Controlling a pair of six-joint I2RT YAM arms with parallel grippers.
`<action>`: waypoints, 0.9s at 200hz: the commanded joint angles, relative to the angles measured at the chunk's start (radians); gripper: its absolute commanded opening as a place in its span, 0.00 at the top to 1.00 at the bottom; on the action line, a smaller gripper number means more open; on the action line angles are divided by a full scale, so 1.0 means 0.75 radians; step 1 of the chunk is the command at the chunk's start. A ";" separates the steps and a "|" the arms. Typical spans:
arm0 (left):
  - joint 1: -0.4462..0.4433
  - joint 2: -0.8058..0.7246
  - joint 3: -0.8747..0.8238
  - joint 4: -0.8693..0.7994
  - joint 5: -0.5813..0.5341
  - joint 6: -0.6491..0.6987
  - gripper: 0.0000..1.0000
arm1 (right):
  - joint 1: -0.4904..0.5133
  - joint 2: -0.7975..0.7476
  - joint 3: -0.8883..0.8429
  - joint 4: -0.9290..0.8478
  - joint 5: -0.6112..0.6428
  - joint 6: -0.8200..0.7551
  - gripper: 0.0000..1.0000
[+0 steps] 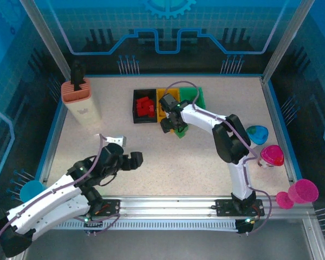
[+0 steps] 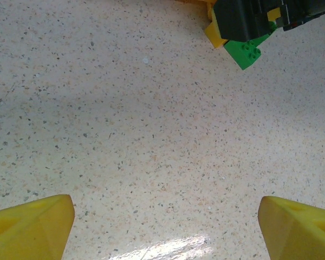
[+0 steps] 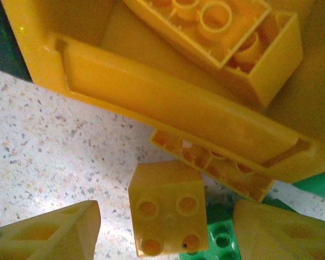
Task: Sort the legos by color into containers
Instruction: Pick up the lego from the center of the table.
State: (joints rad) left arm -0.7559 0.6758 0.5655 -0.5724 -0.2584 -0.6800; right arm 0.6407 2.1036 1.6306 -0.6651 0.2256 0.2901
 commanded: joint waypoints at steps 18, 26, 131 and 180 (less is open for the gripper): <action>-0.007 -0.004 -0.032 -0.020 -0.024 -0.020 0.11 | -0.003 0.090 0.047 -0.044 0.054 -0.012 0.38; -0.007 -0.005 -0.032 -0.022 -0.027 -0.018 0.11 | 0.000 0.093 0.045 -0.041 0.057 -0.012 0.40; -0.009 -0.005 -0.036 -0.022 -0.041 -0.016 0.12 | 0.023 0.002 0.051 -0.037 0.009 -0.010 0.69; -0.009 -0.004 -0.032 -0.016 -0.048 -0.013 0.12 | -0.003 0.023 0.315 -0.143 0.028 -0.039 0.70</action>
State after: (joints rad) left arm -0.7567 0.6758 0.5526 -0.5720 -0.2722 -0.6823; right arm 0.6434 2.1422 1.7386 -0.7269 0.2447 0.2813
